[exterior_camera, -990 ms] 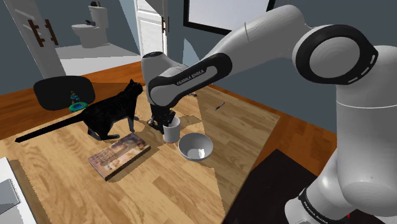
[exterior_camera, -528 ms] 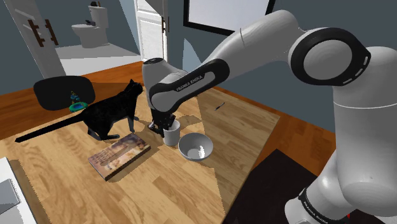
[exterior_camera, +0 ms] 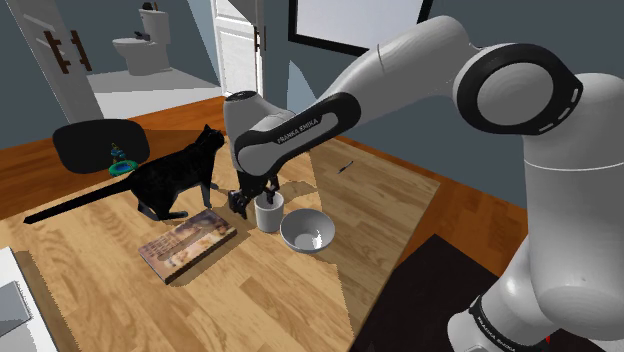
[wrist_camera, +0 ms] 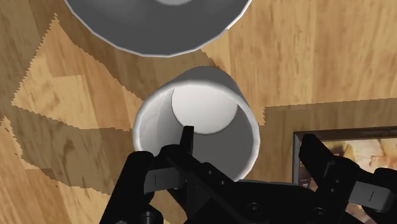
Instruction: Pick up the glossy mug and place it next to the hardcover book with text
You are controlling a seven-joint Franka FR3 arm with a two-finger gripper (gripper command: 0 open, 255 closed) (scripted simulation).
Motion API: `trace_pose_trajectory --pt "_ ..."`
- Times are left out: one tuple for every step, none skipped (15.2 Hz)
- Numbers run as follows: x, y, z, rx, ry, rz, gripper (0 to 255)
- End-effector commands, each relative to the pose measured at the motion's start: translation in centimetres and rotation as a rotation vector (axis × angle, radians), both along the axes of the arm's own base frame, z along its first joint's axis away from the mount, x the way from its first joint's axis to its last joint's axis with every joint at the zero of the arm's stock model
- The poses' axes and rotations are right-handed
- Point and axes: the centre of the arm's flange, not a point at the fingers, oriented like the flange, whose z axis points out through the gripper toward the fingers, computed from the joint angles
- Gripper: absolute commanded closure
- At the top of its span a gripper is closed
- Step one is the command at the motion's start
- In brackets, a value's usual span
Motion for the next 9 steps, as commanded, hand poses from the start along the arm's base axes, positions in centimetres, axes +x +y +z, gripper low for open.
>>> trace_pose_trajectory --pt "0.0 0.0 0.0 0.0 0.0 0.0 0" --pt "0.0 0.1 1.3 0.0 0.0 0.0 0" --pt "0.1 0.1 2.6 0.0 0.0 0.0 0" --pt "0.1 0.2 4.0 0.0 0.0 0.0 0" --pt "0.2 0.3 5.0 0.0 0.0 0.0 0" --pt "0.2 0.3 5.0 0.0 0.0 0.0 0" --pt "0.2 0.3 5.0 0.0 0.0 0.0 0" --pt "0.2 0.3 5.0 0.0 0.0 0.0 0" --pt "0.2 0.3 5.0 0.0 0.0 0.0 0"
